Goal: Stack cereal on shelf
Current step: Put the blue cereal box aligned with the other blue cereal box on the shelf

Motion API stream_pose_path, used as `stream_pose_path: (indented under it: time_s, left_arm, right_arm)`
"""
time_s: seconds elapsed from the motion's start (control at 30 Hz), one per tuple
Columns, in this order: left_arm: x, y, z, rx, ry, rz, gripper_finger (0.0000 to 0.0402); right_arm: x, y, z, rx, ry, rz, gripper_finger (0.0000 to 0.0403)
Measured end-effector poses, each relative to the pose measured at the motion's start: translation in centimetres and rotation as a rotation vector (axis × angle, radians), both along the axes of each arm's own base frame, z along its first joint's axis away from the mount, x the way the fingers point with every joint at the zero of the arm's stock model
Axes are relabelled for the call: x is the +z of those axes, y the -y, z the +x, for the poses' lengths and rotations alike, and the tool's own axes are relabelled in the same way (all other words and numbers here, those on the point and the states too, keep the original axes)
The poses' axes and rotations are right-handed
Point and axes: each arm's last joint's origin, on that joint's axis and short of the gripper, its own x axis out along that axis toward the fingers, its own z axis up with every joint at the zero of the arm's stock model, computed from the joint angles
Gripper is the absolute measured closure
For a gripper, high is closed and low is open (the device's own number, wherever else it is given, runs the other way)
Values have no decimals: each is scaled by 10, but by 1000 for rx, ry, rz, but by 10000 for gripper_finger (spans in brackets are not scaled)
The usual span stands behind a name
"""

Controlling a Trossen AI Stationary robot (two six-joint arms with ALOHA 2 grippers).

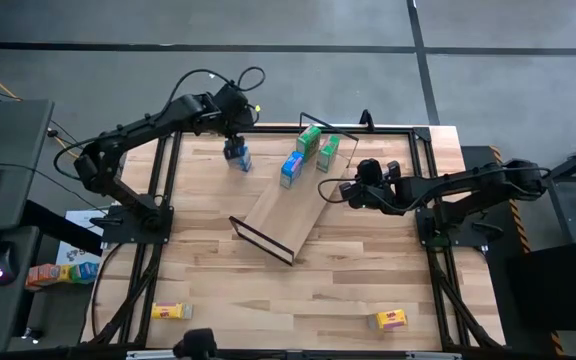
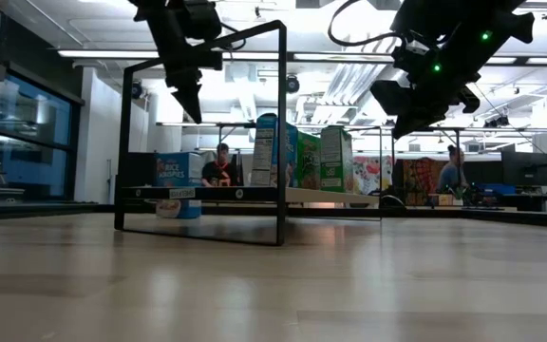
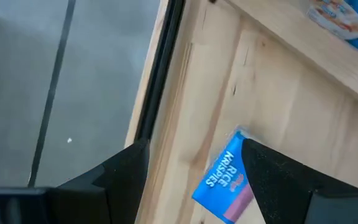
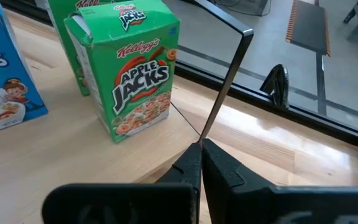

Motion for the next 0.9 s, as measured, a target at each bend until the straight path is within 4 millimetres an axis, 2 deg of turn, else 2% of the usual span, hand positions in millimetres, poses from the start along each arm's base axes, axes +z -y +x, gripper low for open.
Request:
stream_pose_path:
  time_s: [0.3,0.53,0.67,0.77,0.9]
  left_arm:
    - [1,-6,-2,-27,-2,36,152]
    - [3,-8,0,-41,-19,95,101]
    - [6,-10,1,-76,-85,196,95]
    - [5,-9,2,-56,-62,175,95]
    - [0,-7,-4,-380,41,-56,96]
  right_arm:
    - [0,0,0,-1,2,1,403]
    - [0,0,0,-1,3,1,403]
    - [0,0,0,-1,3,1,403]
    - [0,0,0,-1,3,1,403]
    - [0,0,0,1,3,4,403]
